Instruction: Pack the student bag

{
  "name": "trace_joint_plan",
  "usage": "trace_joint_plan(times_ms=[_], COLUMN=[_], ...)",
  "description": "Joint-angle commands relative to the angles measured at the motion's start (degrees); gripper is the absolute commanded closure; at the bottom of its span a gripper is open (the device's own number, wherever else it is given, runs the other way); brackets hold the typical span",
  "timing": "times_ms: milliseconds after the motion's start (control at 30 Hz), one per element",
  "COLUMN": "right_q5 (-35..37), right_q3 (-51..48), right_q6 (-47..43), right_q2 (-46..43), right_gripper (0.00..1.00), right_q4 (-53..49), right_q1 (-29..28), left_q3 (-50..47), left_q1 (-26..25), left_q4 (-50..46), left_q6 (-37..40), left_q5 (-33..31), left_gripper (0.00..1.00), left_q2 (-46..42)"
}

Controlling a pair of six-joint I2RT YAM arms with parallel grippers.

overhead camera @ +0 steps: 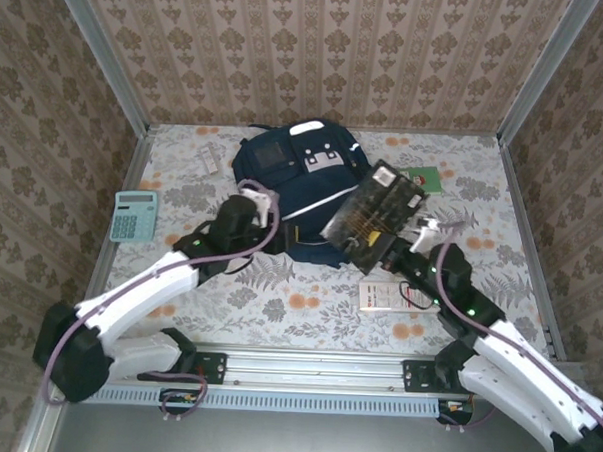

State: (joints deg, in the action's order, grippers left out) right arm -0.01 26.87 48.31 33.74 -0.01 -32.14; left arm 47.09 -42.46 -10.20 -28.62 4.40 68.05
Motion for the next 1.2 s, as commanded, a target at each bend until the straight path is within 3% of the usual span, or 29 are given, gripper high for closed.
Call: trace_joint_plan(times_ms=[0,133,267,533,767,867,967,1000,1100,1167], right_q5=[10.1,13.6,14.9,15.4,14.9,14.7,14.5,14.5,14.3,14.2], right_q3=[0.5,1.7,1.5,0.8,-0.5,-0.6,-0.7,-0.8,-0.9,-0.8], right_q6=[-3.3,-4.1,-4.1,-3.6,-2.8,-2.7,-2.7,-2.7,-2.6,-2.6], right_q2=[-7.1,-11.1,-12.9,-17.0,-17.7,-17.6,-17.6,-17.7,-17.6,-17.5], right_gripper=[1.0,1.0,1.0,1.0,1.0,1.0,1.0,1.0,1.0,1.0], right_q4=[-13.1,-21.5,-23.7,-25.5,-24.7,-24.5,-24.2,-24.0,-23.9,-23.8], right_q1=[1.1,1.6,1.9,2.3,2.6,2.6,2.7,2.7,2.7,2.8], left_q3=[7.0,15.7,24.3,38.6,44.9,45.5,45.1,45.0,44.9,44.6], left_q1=[-3.9,-6.0,-7.8,-9.6,-9.5,-9.6,-9.6,-9.6,-9.7,-10.2], left_q4=[-1.3,-3.5,-6.7,-12.5,-14.9,-15.1,-14.8,-14.9,-14.9,-14.4], left_q6=[6.5,9.3,12.0,16.4,17.5,17.9,18.3,18.4,18.9,19.5], left_q5=[-7.8,-8.5,-8.8,-11.0,-10.1,-10.4,-10.0,-9.8,-8.8,-8.4], left_gripper=[0.45,0.54,0.57,0.52,0.48,0.56,0.71,0.71,0.51,0.48], left_q2=[7.4,18.8,28.5,43.9,51.0,51.7,51.3,51.2,50.7,50.0])
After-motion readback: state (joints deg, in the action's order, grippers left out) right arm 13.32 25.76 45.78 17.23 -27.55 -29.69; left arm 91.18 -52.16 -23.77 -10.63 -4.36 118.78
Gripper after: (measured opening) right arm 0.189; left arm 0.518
